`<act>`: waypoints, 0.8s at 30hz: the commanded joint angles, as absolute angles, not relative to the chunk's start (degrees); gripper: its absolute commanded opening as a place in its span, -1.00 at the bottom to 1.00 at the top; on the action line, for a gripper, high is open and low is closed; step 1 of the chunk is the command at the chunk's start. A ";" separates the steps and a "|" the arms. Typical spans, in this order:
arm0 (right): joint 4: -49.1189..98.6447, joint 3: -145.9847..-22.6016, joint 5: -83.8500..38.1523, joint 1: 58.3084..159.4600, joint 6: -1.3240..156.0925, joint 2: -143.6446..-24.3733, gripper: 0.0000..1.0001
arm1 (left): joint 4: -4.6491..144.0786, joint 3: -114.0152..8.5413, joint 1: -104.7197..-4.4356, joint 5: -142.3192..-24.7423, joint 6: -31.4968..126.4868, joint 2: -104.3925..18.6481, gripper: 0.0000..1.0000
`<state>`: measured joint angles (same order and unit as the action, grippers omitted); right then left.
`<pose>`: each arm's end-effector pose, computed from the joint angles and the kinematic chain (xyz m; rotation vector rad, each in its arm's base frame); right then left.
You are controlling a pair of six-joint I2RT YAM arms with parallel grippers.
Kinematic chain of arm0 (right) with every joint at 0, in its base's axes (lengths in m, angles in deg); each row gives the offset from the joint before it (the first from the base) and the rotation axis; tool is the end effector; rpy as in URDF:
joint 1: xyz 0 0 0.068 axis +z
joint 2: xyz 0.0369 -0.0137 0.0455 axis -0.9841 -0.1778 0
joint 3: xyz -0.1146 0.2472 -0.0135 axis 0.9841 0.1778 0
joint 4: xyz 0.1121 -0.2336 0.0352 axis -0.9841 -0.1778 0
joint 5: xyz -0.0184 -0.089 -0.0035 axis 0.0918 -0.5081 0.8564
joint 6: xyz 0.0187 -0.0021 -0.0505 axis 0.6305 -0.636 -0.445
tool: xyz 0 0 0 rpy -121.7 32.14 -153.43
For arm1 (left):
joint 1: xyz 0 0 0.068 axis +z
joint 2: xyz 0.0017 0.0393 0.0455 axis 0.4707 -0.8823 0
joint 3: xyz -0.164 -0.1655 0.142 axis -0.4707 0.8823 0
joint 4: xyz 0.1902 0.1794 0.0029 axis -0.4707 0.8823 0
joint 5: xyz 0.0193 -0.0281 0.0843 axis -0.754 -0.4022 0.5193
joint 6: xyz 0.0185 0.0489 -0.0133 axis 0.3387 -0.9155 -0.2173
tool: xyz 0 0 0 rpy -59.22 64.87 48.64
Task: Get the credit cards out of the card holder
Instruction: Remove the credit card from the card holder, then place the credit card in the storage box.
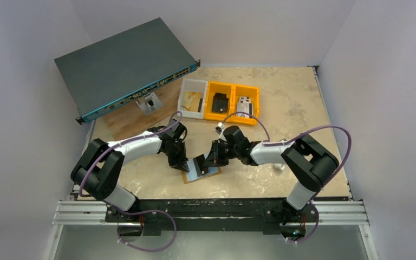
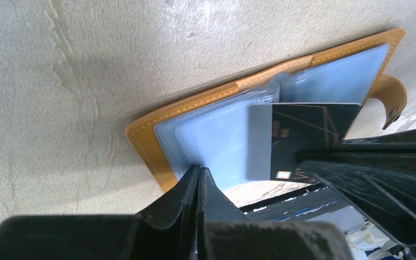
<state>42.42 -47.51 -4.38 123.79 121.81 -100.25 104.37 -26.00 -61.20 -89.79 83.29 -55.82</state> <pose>0.2139 0.2284 0.1278 -0.1080 2.6094 1.2722 0.2128 -0.1496 0.1495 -0.3309 3.0452 -0.5500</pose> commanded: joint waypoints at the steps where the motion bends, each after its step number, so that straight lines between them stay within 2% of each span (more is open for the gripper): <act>1: 35.41 -46.73 -10.27 121.39 117.96 -95.32 -1.00 | 105.76 -23.63 -61.14 -81.93 81.92 -58.16 -1.00; 9: 31.17 -48.14 -11.11 120.32 116.68 -89.93 -1.00 | 105.59 -24.89 -61.16 -83.69 81.13 -54.96 -1.00; 17: 28.26 -50.45 -12.01 120.03 116.63 -85.81 -1.00 | 109.54 -32.00 -61.19 -86.11 79.13 -49.32 -1.00; 20: 27.70 -50.99 -12.35 119.47 116.83 -84.71 -1.00 | 110.85 -34.13 -61.18 -86.43 78.28 -46.82 -0.77; 22: 27.40 -51.38 -12.87 118.74 117.06 -83.73 -1.00 | 111.71 -35.11 -61.17 -86.48 77.59 -45.15 -0.40; 23: 27.14 -51.64 -13.17 118.18 117.06 -83.25 -1.00 | 112.06 -35.51 -61.18 -86.30 77.31 -44.30 -0.29; 24: 26.97 -51.84 -13.44 117.50 117.14 -82.90 -1.00 | 112.44 -35.76 -61.13 -85.93 77.05 -43.35 -0.07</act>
